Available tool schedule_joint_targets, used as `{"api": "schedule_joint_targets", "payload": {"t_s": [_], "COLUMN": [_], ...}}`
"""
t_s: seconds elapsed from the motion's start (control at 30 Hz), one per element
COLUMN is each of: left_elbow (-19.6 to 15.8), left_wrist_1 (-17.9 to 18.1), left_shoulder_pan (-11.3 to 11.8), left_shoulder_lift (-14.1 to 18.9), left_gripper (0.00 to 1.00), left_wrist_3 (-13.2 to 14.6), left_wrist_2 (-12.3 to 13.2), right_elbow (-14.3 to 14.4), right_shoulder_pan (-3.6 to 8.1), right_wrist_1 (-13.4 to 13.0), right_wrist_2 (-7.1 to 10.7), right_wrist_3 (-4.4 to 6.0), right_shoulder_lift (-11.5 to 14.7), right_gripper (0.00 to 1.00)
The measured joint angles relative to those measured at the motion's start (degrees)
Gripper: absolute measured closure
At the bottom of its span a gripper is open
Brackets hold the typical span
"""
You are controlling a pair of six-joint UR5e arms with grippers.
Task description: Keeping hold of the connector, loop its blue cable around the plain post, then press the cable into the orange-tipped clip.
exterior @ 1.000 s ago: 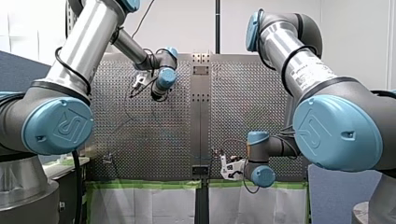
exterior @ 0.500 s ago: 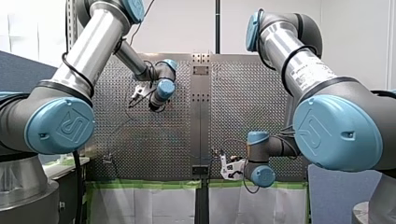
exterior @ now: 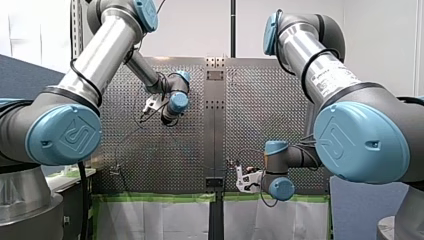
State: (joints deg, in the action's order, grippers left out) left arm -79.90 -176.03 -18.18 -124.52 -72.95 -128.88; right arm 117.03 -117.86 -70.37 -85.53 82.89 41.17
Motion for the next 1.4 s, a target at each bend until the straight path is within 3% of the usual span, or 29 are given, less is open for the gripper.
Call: {"api": "schedule_joint_targets", "payload": {"t_s": [0.2, 0.43, 0.7, 1.03, 1.4], "left_elbow": [0.0, 0.0, 0.3, 0.3, 0.4], "left_wrist_1": [0.7, 4.2, 6.2, 7.5, 5.4], "left_shoulder_pan": [-0.3, -1.4, -2.2, -3.7, -6.7], "left_shoulder_lift": [-2.9, -6.8, -11.5, -14.4, -17.8], "left_gripper": [0.00, 0.00, 0.00, 0.00, 0.00], "left_wrist_3": [-0.4, -1.1, -2.2, -3.7, -4.6], "left_wrist_2": [0.4, 3.3, 4.6, 9.4, 14.9], "right_elbow": [0.0, 0.0, -0.1, -0.2, -0.2], "right_shoulder_pan": [-0.07, -0.32, -0.60, -0.89, -0.99], "right_wrist_1": [0.1, 0.1, 0.4, 0.4, 0.6], "right_wrist_2": [0.03, 0.17, 0.20, 0.23, 0.10], "right_wrist_3": [0.00, 0.07, -0.20, -0.41, -0.70], "right_shoulder_lift": [0.0, 0.0, 0.0, 0.0, 0.0], "right_gripper": [1.00, 1.00, 1.00, 1.00, 1.00]}}
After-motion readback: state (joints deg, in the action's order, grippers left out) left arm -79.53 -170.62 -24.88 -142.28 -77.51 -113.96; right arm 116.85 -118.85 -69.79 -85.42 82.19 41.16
